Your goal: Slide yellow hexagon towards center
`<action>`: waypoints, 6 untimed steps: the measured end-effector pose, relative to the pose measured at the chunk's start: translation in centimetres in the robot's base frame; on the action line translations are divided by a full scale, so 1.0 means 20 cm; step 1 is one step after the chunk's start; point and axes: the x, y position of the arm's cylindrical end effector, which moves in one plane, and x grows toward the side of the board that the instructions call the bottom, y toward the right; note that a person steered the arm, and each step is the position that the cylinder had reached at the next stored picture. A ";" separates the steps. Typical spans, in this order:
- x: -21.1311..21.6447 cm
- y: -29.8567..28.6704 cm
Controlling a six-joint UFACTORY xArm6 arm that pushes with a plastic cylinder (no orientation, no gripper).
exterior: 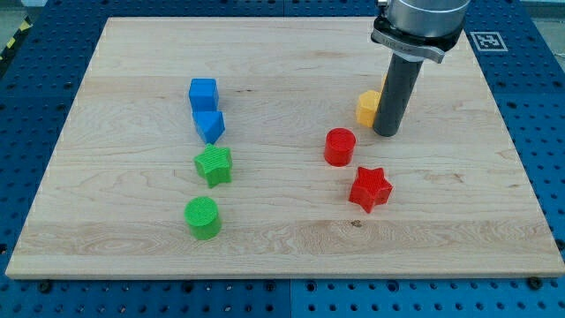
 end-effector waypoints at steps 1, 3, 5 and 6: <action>0.00 0.21; -0.15 0.16; -0.14 -0.03; -0.14 -0.20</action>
